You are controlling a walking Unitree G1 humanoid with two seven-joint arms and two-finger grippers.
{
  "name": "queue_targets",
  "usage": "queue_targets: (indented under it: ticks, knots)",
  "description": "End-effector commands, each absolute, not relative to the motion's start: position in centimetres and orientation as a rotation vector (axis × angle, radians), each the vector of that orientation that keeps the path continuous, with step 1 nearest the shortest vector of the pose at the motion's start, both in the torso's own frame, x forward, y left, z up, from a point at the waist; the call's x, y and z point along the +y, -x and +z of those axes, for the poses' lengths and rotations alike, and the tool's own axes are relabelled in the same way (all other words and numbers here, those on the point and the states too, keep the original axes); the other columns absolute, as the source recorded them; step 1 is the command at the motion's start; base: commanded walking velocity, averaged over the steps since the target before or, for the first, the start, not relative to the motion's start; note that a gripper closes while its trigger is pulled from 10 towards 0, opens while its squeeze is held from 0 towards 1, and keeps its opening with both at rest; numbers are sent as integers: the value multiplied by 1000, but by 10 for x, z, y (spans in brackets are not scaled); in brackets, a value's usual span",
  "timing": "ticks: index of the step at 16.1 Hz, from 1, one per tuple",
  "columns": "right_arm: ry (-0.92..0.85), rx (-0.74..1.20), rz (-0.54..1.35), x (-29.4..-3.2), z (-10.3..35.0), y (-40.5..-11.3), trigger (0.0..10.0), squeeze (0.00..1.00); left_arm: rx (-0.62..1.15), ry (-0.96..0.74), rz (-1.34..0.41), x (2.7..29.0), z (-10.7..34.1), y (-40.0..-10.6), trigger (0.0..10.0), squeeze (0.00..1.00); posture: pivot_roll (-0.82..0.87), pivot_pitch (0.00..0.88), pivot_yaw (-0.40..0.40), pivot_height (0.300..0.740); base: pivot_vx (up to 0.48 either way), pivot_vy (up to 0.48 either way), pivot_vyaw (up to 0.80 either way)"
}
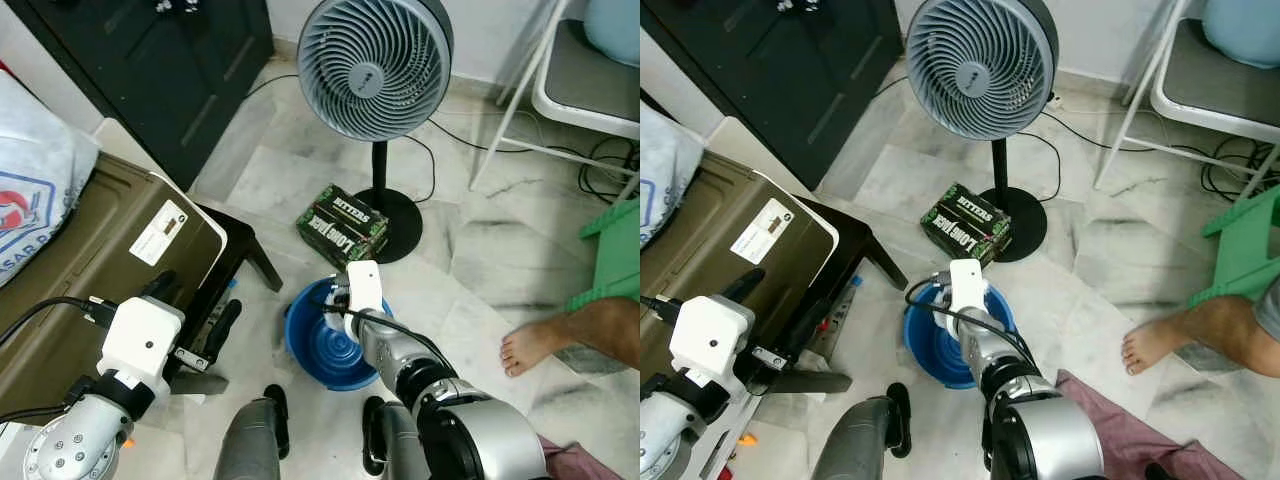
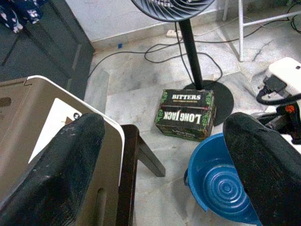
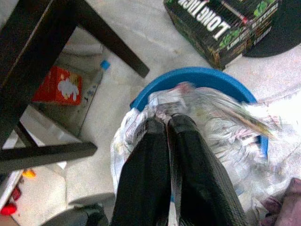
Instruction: Clean up the room
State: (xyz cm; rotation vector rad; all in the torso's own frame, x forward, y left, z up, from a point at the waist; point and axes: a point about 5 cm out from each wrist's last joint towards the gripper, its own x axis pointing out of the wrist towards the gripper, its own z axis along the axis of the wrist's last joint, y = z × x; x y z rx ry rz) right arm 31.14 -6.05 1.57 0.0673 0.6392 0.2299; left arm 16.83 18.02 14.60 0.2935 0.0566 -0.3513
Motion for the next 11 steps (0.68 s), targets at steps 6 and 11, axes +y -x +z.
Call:
queue_targets:
  ticks: [6,11]
  knots:
    - [-131,599,231,-52,23,-316,10000,1000,71,-304,-330,182,146,-166,10000,0,212,322,95,740,0,0,0]
    - [-184,500,306,-52,41,-326,10000,1000,35,-296,-321,176,145,-178,10000,0,170,284,81,740,0,0,0]
